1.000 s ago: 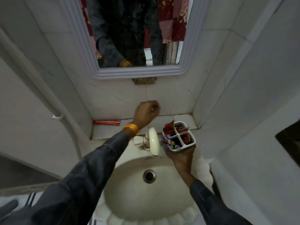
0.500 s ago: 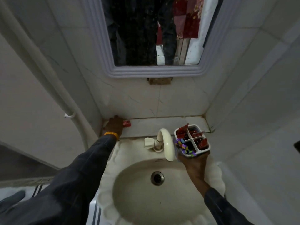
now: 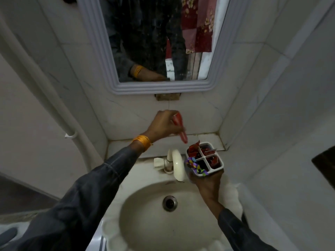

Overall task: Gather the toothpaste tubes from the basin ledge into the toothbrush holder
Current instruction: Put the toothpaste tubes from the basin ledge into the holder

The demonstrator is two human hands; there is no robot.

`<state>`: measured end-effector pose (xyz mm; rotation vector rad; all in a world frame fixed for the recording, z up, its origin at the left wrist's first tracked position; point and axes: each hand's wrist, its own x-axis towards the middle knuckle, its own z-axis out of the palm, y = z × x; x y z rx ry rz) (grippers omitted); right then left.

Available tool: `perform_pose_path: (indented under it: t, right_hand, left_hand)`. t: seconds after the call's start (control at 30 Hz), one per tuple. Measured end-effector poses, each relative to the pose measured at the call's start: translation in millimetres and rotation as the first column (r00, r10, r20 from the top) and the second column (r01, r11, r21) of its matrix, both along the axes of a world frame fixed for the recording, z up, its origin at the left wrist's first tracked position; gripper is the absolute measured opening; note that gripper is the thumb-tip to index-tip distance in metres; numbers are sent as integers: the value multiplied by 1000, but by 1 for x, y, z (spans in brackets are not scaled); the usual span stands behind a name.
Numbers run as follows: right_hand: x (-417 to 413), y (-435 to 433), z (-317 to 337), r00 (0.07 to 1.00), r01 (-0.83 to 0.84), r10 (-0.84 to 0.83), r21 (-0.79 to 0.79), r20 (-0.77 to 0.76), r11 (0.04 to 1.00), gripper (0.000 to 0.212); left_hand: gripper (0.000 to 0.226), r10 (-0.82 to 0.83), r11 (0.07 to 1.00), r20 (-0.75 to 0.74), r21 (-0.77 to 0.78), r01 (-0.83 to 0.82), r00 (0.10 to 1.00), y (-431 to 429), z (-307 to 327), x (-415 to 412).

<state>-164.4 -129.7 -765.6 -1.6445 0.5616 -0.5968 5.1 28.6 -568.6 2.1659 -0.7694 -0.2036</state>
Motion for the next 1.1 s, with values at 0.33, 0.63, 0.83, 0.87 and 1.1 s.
perform_pose_path:
  t: [0.33, 0.63, 0.83, 0.87, 1.1]
  right_hand:
    - [-1, 1, -4, 1000, -12, 12, -10, -17, 1000, 99]
    - [-3, 0, -2, 998, 13, -11, 39, -63, 999, 99]
    - [-2, 6, 9, 990, 83, -89, -56, -113, 995, 119]
    - [0, 6, 13, 990, 85, -91, -62, -104, 994, 117]
    - [23, -15, 49, 986, 151, -153, -25, -72, 988, 110]
  left_hand:
    - [22, -271, 936, 175, 276, 217, 947, -88, -16, -52]
    - [14, -300, 905, 232, 377, 199, 925, -95, -41, -56]
    - [22, -112, 958, 237, 285, 41, 965, -69, -47, -34]
    - [26, -81, 964, 238, 265, 15, 968, -65, -47, -30]
    - [49, 61, 959, 325, 241, -145, 944, -59, -40, -4]
